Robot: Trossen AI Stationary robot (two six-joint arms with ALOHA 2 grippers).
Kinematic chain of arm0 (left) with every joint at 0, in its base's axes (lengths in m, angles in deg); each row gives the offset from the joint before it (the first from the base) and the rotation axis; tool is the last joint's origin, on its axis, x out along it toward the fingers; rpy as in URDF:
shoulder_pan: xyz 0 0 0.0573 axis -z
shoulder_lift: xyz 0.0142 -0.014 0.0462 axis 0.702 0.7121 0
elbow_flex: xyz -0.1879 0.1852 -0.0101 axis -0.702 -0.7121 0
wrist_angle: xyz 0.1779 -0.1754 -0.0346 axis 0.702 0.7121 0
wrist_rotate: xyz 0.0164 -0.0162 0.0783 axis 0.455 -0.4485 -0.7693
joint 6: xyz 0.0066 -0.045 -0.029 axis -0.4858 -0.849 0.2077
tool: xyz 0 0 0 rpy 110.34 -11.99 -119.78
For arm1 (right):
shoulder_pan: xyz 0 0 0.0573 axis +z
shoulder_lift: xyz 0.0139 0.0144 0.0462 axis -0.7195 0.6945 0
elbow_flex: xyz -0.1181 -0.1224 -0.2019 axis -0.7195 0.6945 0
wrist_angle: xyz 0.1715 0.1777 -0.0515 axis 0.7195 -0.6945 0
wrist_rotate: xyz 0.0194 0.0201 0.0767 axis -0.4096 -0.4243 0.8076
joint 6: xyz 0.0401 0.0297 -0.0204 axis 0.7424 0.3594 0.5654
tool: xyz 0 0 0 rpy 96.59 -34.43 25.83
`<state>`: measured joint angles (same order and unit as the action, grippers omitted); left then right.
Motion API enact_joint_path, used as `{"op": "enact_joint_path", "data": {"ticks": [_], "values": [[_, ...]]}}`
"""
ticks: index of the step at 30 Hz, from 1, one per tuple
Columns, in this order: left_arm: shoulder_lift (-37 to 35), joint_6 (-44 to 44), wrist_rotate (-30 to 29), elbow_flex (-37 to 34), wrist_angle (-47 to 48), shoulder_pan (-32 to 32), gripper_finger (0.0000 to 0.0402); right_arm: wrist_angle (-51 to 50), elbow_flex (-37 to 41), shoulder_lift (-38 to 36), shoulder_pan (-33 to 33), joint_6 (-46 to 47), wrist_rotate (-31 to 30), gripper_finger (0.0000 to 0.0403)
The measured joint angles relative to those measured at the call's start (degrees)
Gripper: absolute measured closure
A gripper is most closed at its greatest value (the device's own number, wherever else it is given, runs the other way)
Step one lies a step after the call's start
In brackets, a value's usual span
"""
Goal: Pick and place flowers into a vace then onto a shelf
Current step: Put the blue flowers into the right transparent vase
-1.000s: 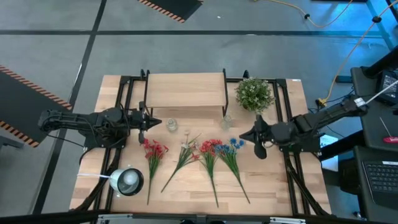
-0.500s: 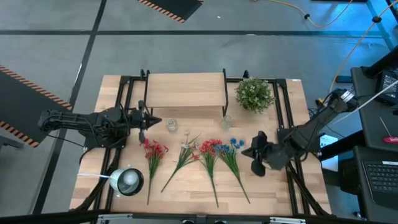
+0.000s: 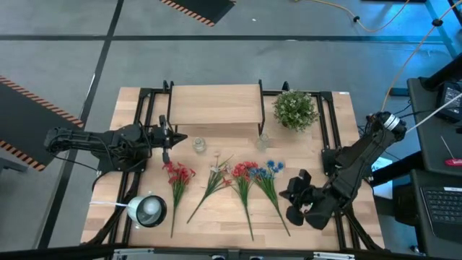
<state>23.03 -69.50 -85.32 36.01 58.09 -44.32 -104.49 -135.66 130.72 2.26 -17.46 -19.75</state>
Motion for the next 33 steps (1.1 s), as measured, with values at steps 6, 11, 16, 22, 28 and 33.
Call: {"op": "enact_joint_path", "data": {"ticks": [6,11,16,22,28,33], "values": [[0.0,-0.37,-0.03,0.0,-0.72,-0.02,0.0398,0.06,0.13,2.23,-0.02,-0.18,0.38,0.0396],[0.0,-0.39,-0.02,0.0,-2.08,-0.02,0.0398,0.09,0.17,2.6,-0.39,-2.86,0.49,0.0396],[0.0,-0.42,-0.02,0.0,-2.78,-0.02,0.0398,-0.19,0.17,2.6,-0.87,0.23,0.44,0.0395],[0.0,-0.42,-0.02,0.0,-2.87,-0.02,0.0398,-1.34,0.19,2.6,-2.37,4.45,2.84,0.0366],[0.0,-0.42,-0.02,0.0,-2.86,-0.02,0.0398,-1.38,0.19,2.78,-4.06,4.42,3.89,0.0296],[0.0,-0.42,-0.02,0.0,-2.84,-0.01,0.0398,-1.26,0.24,4.04,-4.52,4.57,8.38,0.0228]]}}
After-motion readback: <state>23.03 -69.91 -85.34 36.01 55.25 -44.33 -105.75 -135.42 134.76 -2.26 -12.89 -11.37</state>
